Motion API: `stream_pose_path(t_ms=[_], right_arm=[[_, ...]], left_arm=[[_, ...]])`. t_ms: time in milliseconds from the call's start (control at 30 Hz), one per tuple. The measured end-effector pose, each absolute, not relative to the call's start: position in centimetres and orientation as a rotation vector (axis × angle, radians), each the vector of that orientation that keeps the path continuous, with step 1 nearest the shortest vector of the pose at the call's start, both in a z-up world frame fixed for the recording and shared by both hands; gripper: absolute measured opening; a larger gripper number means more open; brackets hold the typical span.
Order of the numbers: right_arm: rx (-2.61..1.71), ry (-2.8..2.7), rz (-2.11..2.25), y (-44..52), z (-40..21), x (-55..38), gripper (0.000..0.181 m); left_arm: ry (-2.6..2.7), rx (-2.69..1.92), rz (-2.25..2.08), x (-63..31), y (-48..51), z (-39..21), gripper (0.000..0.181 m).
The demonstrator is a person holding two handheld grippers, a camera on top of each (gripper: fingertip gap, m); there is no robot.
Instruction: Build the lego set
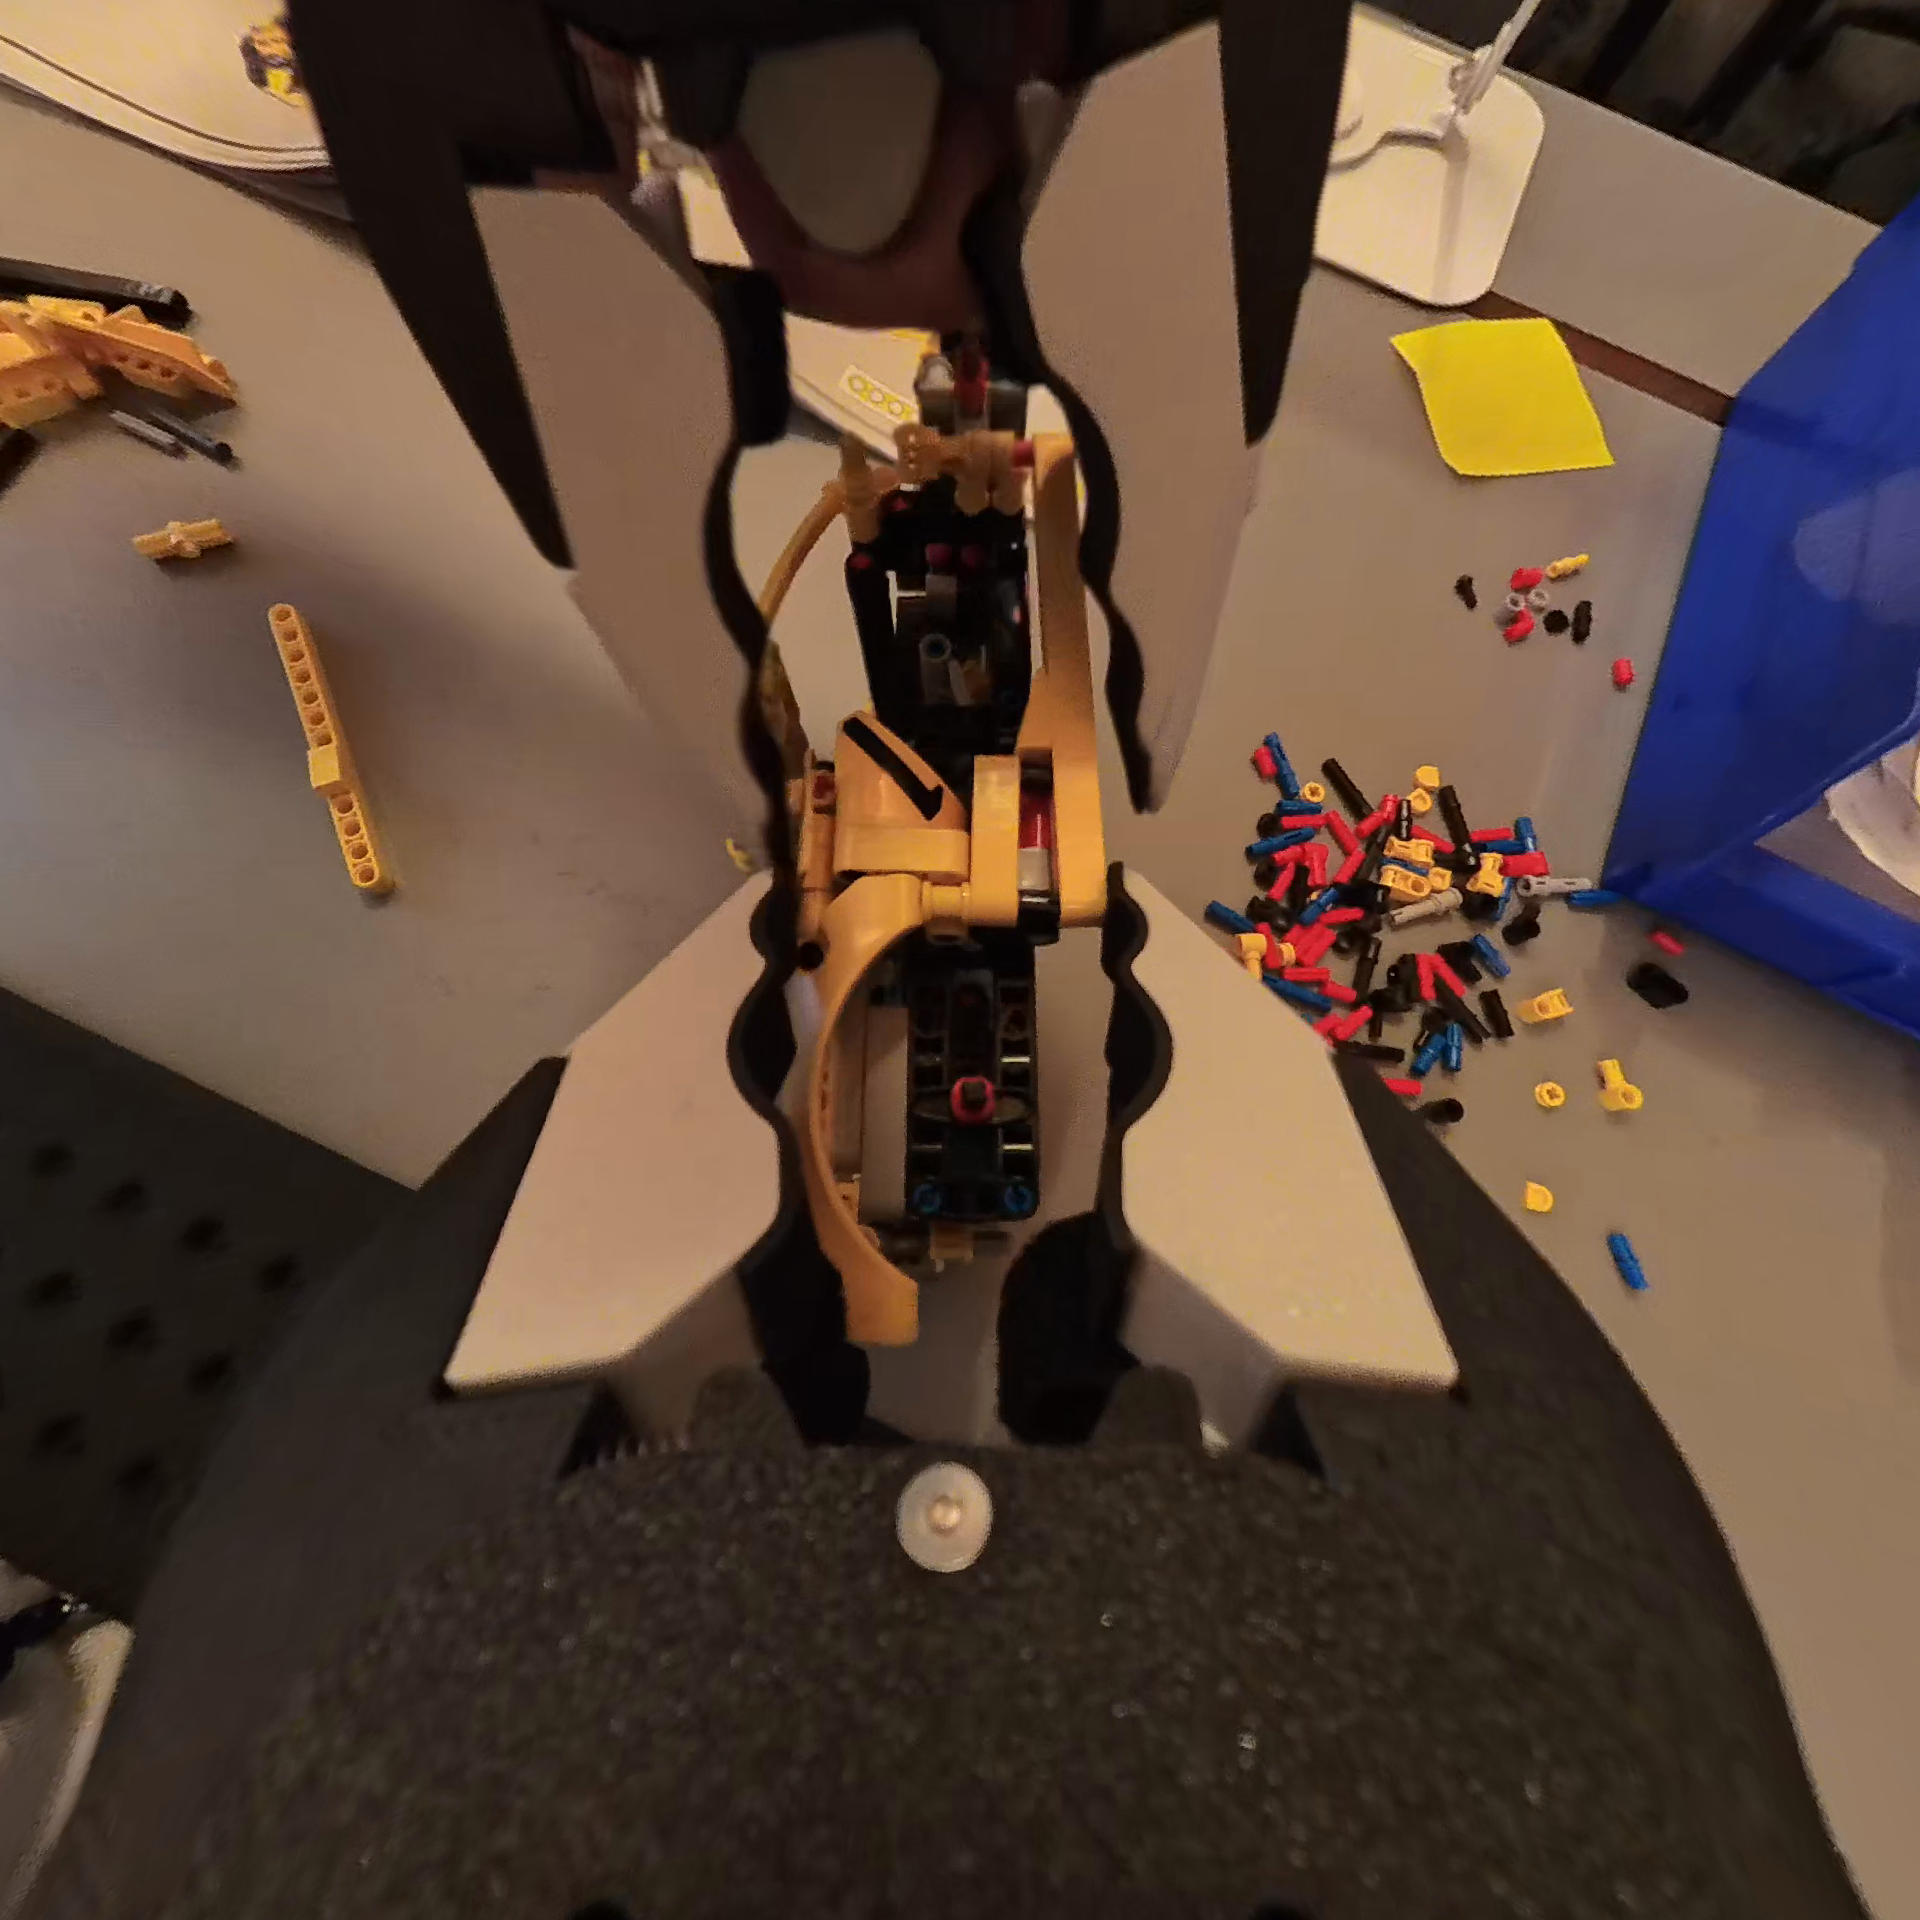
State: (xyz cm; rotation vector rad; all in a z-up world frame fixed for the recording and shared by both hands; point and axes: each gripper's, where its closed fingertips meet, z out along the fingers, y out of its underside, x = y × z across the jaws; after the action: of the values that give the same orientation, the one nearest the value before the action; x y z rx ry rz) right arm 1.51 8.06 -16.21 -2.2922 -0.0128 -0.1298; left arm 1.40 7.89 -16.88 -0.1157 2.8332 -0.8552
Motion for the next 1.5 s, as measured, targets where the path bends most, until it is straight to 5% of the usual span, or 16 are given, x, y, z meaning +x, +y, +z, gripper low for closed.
stream_pose_path(t_ms=[267,633,767,1233,1500], right_arm=[[-2.292,-0.040,-0.065,8.1,-16.2,1.2,0.051],[-2.294,-0.106,-0.022,8.1,-16.3,1.2,0.050],[-2.243,-0.053,0.105,8.1,-14.8,0.9,0.064],[-2.343,-0.221,0.111,15.9,-15.0,0.8,0.043],[-2.426,-0.183,0.138,17.3,-15.5,0.5,0.043]], left_arm=[[2.905,-0.116,-0.901,0.8,7.6,-17.0,0.050],[2.860,-0.246,-0.936,1.0,8.6,-16.5,0.062],[2.797,-0.484,-1.082,0.5,12.2,-14.7,0.065],[2.613,-0.648,-1.317,1.1,15.6,-15.0,0.044],[2.298,-0.867,-1.539,-1.7,19.4,-9.3,0.045]])
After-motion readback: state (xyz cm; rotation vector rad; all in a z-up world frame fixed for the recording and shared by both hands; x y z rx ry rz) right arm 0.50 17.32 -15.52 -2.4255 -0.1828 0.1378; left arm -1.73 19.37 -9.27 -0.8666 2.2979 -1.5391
